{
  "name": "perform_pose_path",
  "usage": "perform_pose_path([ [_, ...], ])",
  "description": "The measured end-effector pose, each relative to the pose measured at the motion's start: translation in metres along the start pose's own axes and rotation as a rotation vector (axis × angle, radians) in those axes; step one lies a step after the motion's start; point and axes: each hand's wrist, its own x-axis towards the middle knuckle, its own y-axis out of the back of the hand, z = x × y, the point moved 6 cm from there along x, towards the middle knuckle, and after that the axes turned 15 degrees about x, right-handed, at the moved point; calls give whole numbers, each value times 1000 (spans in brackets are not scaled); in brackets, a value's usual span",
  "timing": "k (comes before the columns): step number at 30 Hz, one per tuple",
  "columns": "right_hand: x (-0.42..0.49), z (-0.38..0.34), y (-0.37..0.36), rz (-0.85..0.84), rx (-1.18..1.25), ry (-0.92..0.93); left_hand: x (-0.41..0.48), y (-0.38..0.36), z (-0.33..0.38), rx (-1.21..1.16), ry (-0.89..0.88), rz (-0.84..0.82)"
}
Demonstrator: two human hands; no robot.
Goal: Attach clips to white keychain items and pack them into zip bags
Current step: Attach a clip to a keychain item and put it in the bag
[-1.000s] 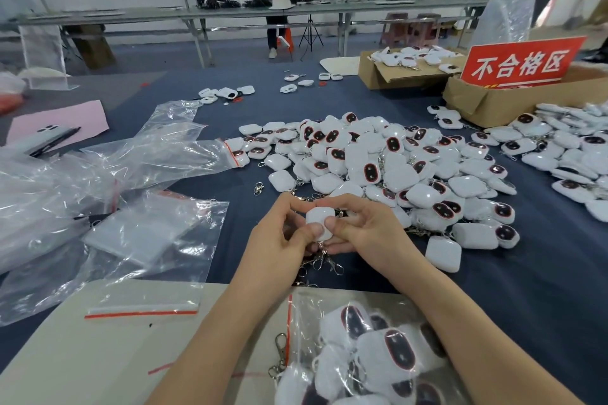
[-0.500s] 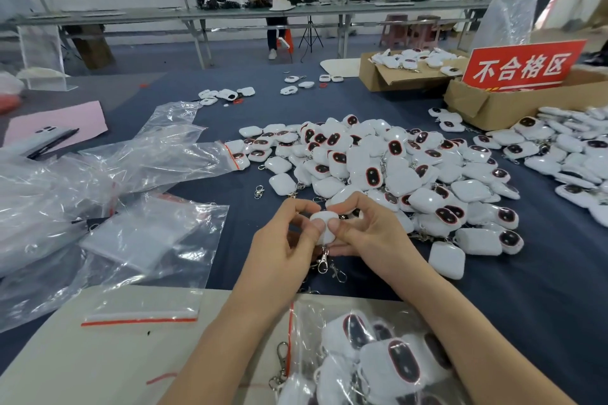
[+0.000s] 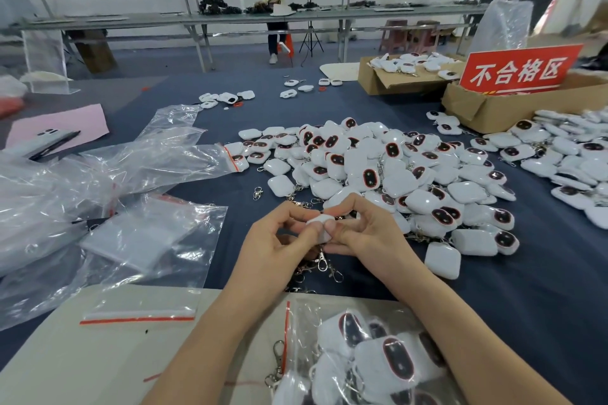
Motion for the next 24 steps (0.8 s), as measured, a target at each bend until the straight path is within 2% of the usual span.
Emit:
perform_pose_path([
  [6, 2, 2, -1, -9, 8, -18, 3, 3, -9, -67, 84, 95],
  [9, 3, 1, 1, -37, -62, -34, 6, 2, -12, -86, 104, 32],
  [13, 3, 3, 3, -22, -70, -60, 6, 0, -13, 18, 76, -68],
  [24, 3, 8, 6, 32, -40, -65, 2, -3, -9, 112, 52, -15],
])
